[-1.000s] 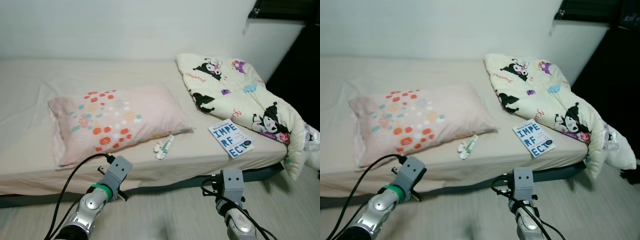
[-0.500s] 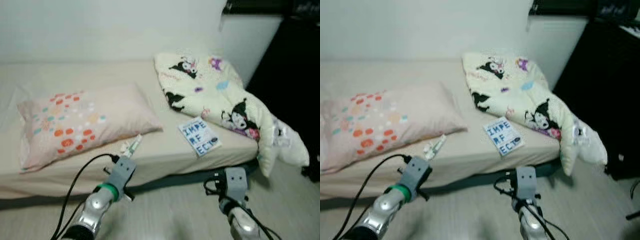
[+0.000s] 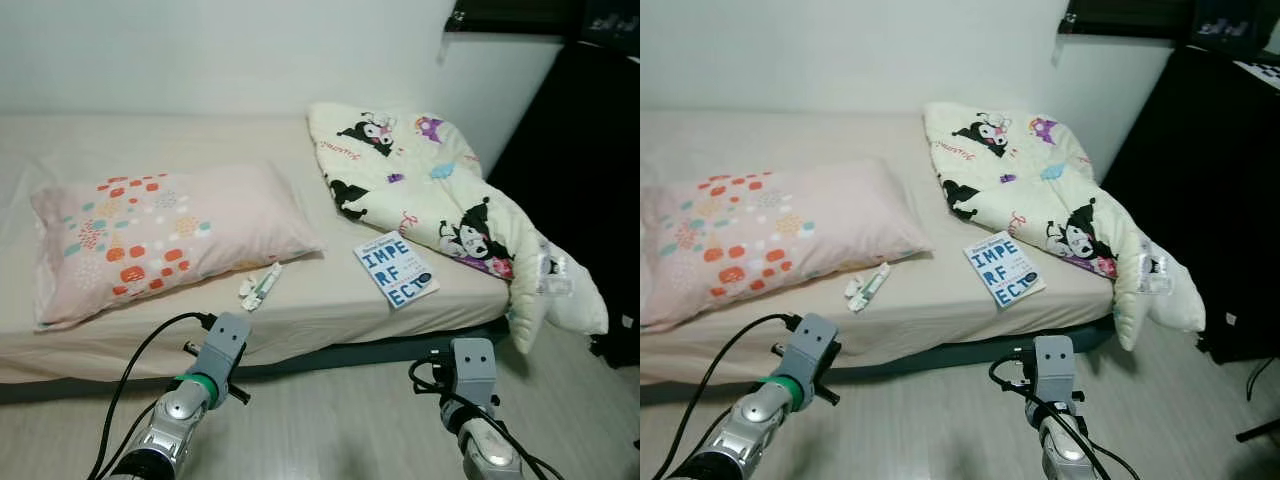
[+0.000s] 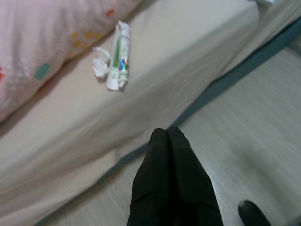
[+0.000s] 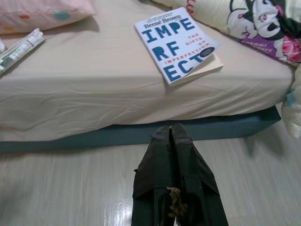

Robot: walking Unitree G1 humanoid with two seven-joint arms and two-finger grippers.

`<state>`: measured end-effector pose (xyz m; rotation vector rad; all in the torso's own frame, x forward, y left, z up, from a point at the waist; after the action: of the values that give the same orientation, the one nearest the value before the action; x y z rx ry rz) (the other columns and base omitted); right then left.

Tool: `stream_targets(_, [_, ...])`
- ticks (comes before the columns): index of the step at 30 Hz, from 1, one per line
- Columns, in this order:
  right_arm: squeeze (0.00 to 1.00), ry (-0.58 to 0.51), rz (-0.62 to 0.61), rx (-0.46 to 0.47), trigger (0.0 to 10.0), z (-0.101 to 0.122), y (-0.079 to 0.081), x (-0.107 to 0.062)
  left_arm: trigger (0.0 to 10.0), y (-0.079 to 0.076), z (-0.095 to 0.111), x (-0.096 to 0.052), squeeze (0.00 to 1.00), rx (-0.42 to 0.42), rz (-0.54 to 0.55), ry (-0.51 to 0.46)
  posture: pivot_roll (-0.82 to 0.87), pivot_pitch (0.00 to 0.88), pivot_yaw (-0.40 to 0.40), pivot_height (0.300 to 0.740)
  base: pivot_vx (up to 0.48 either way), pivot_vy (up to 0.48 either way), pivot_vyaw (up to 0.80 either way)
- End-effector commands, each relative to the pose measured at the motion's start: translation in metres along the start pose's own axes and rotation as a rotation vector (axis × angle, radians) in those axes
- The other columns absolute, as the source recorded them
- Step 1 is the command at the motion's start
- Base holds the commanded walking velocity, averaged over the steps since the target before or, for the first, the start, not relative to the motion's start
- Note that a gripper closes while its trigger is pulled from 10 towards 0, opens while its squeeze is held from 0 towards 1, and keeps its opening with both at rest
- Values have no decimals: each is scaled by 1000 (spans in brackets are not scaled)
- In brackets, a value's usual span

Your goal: Clean up the room

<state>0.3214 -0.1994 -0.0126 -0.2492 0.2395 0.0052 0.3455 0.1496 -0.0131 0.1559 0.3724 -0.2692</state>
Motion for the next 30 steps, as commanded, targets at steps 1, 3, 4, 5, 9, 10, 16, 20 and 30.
stream_targets(1, [0, 42, -8, 5, 10000, -13, -1, -6, 10000, -7, -9, -3, 0, 10, -27, 19, -79, 28, -21, 740, 0, 0, 0])
stream_targets(3, [0, 48, -7, 5, 10000, -16, -1, -8, 10000, -9, -10, -3, 0, 20, -22, 17, -82, 33, -23, 740, 322, 0, 0])
stream_targets(4, [0, 48, -7, 5, 10000, -16, -1, -8, 10000, -9, -10, -3, 0, 20, -22, 17, -82, 33, -23, 740, 322, 0, 0])
stream_targets(5, [0, 50, -7, 6, 10000, -17, -1, -9, 10000, -8, -9, -3, 0, 21, -14, 15, -82, 33, -23, 740, 307, 0, 0])
stream_targets(9, [0, 50, -7, 6, 10000, -17, -1, -9, 10000, -8, -9, -3, 0, 23, -11, 14, -82, 33, -23, 740, 296, 0, 0])
stream_targets(10, [0, 50, -8, 5, 10000, -17, -1, -9, 10000, -7, -9, -3, 0, 22, -9, 12, -82, 33, -23, 740, 281, 0, 0])
stream_targets(16, [0, 46, -8, 5, 10000, -15, -2, -8, 10000, -6, -3, -1, 0, 20, -6, -7, -82, 33, -23, 740, 283, 0, 0])
stream_targets(20, [0, 41, -6, 6, 10000, -14, -1, -8, 10000, -7, 0, 0, 0, 20, -7, -16, -82, 33, -23, 740, 287, 0, 0])
stream_targets(30, [0, 39, -6, 6, 10000, -14, -1, -8, 10000, -7, 3, 0, 0, 20, -6, -28, -82, 37, -26, 740, 284, 0, 0])
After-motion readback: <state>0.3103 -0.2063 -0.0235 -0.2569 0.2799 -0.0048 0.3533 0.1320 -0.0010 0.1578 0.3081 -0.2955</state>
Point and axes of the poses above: a point about 5 cm out from each wrist's last joint towards the gripper, its own x axis pointing out of the wrist towards the gripper, its own z axis along the axis of the wrist's last joint, y = z × x, the point moved 6 cm from there along x, pointing out of the wrist towards the gripper, and after that the axes turned 11 degrees about -x, right-handed, at the moved point
